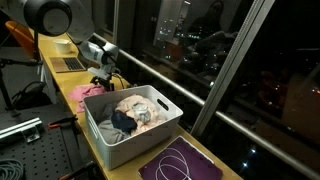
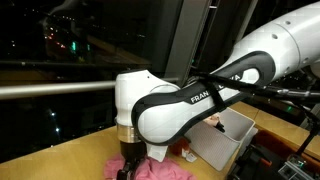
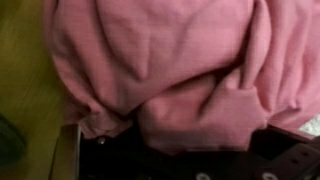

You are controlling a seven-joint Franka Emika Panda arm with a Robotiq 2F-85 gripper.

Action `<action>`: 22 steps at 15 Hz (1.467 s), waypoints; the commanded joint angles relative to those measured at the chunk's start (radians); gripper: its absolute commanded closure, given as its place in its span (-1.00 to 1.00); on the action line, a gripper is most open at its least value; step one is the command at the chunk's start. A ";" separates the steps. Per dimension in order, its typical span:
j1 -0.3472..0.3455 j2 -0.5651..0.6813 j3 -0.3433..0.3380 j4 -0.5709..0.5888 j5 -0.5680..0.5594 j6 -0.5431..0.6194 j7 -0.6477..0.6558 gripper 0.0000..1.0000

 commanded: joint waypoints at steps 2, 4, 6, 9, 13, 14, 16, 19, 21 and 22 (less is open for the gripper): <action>-0.009 0.034 0.012 0.001 0.044 0.044 0.001 -0.03; -0.011 0.038 0.016 -0.001 0.059 0.049 -0.003 0.27; -0.009 0.043 0.019 0.005 0.071 0.047 -0.006 0.57; -0.012 0.004 0.017 -0.030 0.074 0.054 0.002 0.95; -0.033 -0.138 0.000 -0.185 0.062 0.122 0.040 0.95; -0.039 -0.178 -0.006 -0.231 0.060 0.149 0.052 0.91; -0.057 -0.283 -0.024 -0.338 0.053 0.189 0.076 0.91; -0.078 -0.420 -0.055 -0.451 0.045 0.212 0.106 0.91; -0.107 -0.511 -0.066 -0.507 0.049 0.198 0.108 0.91; -0.123 -0.557 -0.070 -0.534 0.050 0.190 0.104 0.91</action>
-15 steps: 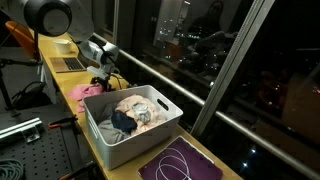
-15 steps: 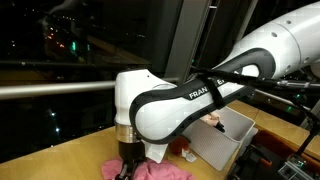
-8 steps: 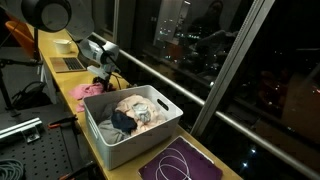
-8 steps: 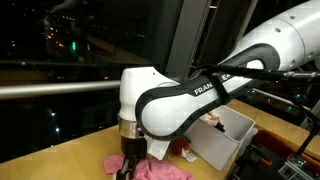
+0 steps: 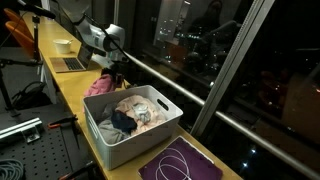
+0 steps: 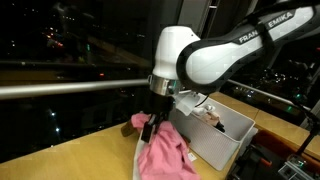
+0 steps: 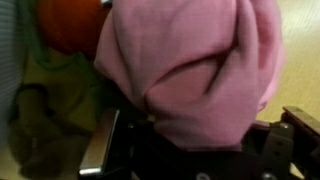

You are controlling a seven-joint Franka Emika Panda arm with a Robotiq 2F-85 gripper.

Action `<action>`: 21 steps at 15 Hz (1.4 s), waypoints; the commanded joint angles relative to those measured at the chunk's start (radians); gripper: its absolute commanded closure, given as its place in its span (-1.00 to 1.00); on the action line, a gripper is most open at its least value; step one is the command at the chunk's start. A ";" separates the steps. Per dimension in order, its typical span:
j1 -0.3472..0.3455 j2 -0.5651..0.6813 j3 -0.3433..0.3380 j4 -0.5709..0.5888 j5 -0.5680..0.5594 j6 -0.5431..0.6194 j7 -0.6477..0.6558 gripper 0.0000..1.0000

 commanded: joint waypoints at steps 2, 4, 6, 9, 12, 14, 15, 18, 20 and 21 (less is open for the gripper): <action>-0.066 -0.260 -0.026 -0.187 -0.007 -0.012 0.017 0.91; -0.099 -0.349 -0.040 -0.225 -0.014 -0.036 0.015 0.91; -0.138 -0.438 -0.051 -0.260 -0.014 -0.060 0.006 0.91; -0.205 -0.557 -0.068 -0.282 -0.005 -0.119 -0.020 0.91; -0.276 -0.635 -0.094 -0.231 -0.003 -0.225 -0.090 0.91; -0.318 -0.619 -0.112 -0.146 0.011 -0.286 -0.155 0.91; -0.330 -0.600 -0.116 -0.107 0.008 -0.301 -0.172 0.91; -0.347 -0.511 -0.113 -0.028 0.007 -0.290 -0.205 0.91; -0.342 -0.448 -0.106 0.001 0.001 -0.277 -0.201 0.91; -0.339 -0.410 -0.105 0.020 -0.006 -0.284 -0.194 0.15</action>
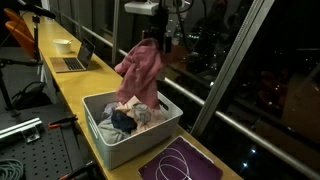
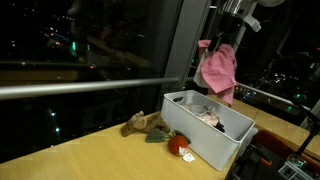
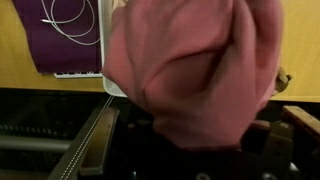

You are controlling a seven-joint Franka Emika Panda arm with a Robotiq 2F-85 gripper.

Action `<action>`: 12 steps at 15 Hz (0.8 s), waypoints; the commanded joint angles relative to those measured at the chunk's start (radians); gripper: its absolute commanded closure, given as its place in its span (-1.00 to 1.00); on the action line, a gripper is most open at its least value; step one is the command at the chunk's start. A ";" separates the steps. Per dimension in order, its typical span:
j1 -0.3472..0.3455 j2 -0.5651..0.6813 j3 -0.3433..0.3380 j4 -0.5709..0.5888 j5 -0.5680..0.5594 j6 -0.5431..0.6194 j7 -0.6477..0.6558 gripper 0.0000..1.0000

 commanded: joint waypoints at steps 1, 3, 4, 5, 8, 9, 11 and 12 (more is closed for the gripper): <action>0.015 0.150 0.011 0.105 -0.016 -0.012 0.000 0.12; 0.020 0.202 0.009 0.127 -0.017 -0.019 0.000 -0.14; 0.022 0.223 0.008 0.139 -0.017 -0.026 -0.002 -0.28; 0.025 0.239 0.008 0.149 -0.018 -0.031 -0.001 -0.41; 0.044 0.261 0.016 0.160 -0.026 -0.030 0.004 -0.87; 0.063 0.274 0.024 0.166 -0.031 -0.025 0.015 -0.97; 0.109 0.306 0.046 0.178 -0.041 -0.016 0.033 -1.00; 0.136 0.332 0.059 0.191 -0.048 -0.014 0.043 -1.00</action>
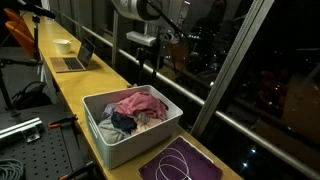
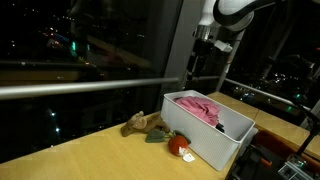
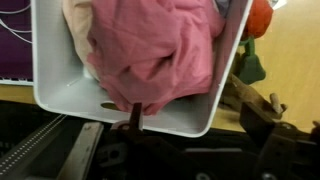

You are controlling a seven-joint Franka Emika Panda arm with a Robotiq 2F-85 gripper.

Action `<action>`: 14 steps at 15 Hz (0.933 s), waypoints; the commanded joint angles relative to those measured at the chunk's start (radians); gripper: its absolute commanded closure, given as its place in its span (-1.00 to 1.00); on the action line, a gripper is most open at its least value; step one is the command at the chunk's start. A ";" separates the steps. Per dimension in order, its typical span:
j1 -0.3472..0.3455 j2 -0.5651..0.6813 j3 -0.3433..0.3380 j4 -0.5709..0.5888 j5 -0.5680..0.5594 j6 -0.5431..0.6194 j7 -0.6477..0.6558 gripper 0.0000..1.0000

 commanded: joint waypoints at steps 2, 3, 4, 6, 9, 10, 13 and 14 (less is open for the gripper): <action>0.122 0.125 0.054 0.095 -0.062 -0.019 0.061 -1.00; 0.151 0.155 0.061 0.112 -0.079 -0.023 0.070 -1.00; 0.177 0.185 0.066 0.135 -0.093 -0.032 0.076 -1.00; 0.219 0.237 0.064 0.167 -0.130 -0.046 0.071 -1.00; 0.253 0.308 0.055 0.212 -0.179 -0.081 0.043 -1.00; 0.253 0.325 0.052 0.215 -0.195 -0.090 0.025 -1.00; 0.242 0.365 0.057 0.241 -0.227 -0.138 -0.064 -1.00; 0.235 0.376 0.062 0.242 -0.233 -0.141 -0.105 -1.00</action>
